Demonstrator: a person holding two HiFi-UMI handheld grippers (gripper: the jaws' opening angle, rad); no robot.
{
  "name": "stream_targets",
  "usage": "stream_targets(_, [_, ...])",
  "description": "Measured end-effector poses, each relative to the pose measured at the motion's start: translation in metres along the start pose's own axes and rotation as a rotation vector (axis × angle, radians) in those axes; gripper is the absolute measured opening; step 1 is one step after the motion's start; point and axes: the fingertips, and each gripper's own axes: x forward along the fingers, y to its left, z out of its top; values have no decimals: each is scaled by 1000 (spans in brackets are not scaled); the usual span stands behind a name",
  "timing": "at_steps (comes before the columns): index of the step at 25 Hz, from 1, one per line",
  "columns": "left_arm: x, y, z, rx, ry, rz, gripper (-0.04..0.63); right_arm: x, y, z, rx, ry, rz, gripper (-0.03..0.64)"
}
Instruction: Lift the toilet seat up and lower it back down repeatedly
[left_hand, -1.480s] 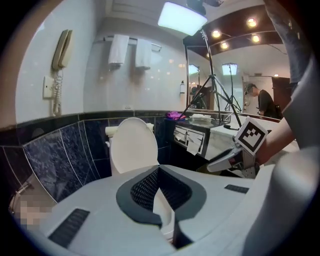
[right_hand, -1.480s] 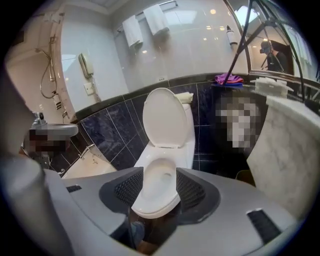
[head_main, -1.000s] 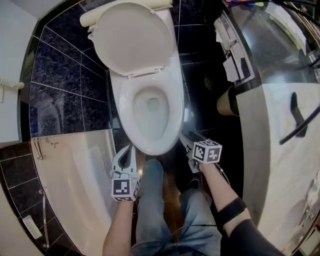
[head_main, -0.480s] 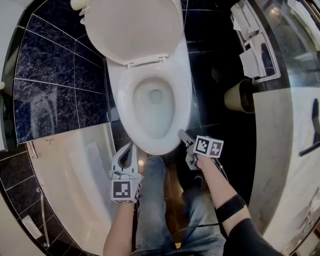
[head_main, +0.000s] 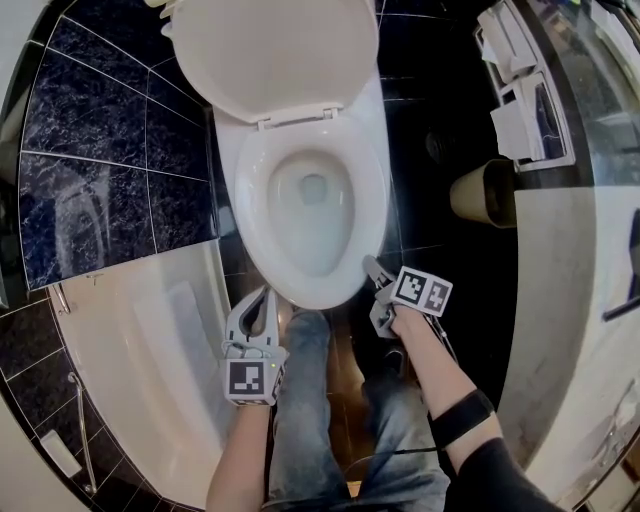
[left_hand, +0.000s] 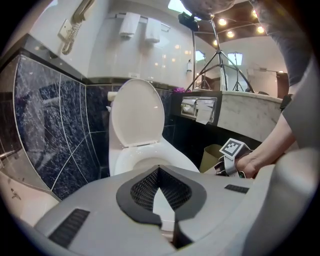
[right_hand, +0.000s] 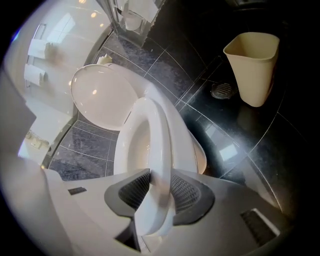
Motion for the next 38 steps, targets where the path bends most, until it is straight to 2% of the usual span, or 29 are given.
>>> stream_targets(3, [0, 0, -2, -23, 3, 3, -9, 0, 1, 0, 6, 3, -5, 141])
stream_targets(6, [-2, 0, -15, 18, 14, -17, -9, -2, 4, 1, 5, 5, -1, 140])
stream_targets(10, [-4, -5, -18, -30, 25, -4, -9, -11, 12, 4, 5, 2, 11, 137])
stream_targets(13, [-9, -10, -31, -1, 49, -23, -9, -20, 23, 7, 6, 5, 15, 135])
stream_targets(17, [-22, -13, -55, -11, 114, -22, -9, -35, 40, 13, 2, 16, 17, 137])
stream_targets(21, [-32, -15, -98, -48, 224, -13, -9, -50, 60, 21, -1, 18, 30, 138])
stream_targets(25, [-21, -32, -119, -61, 291, -57, -9, -61, 78, 29, 4, 14, 45, 139])
stream_targets(31, [4, -51, -81, -85, 218, -95, -9, -74, 99, 39, -6, 12, 65, 141])
stream_targets(38, [-1, -37, -31, -132, 179, -47, -11, -92, 131, 60, -42, -8, 76, 153])
